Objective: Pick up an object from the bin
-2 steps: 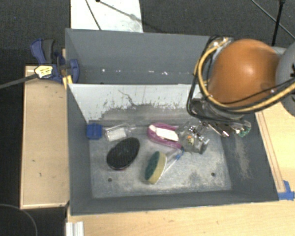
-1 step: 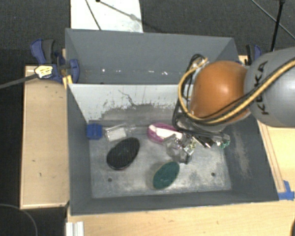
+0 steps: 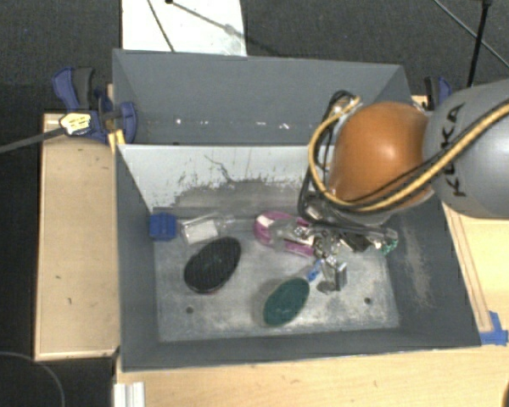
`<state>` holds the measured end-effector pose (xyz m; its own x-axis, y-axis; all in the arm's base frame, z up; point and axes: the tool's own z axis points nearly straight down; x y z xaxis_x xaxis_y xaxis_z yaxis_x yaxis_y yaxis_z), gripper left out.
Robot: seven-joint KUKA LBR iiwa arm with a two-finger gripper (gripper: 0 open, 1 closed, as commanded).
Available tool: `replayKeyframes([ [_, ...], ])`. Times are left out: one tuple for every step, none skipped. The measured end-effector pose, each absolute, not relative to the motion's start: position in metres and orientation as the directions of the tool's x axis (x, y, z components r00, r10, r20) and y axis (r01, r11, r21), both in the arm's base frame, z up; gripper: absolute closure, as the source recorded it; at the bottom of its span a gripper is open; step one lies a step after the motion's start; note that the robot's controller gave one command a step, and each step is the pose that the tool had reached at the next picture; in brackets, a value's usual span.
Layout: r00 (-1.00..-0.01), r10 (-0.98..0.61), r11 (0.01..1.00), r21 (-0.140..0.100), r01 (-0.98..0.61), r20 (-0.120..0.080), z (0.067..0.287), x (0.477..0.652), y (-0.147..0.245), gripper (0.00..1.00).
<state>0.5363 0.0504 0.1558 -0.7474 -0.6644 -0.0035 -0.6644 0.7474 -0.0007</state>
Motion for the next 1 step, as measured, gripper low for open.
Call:
replayKeyframes([
  [-0.727, -0.686, 0.727, 0.005, -0.686, 0.006, 0.0789, 0.5024, 0.0279, 0.00],
])
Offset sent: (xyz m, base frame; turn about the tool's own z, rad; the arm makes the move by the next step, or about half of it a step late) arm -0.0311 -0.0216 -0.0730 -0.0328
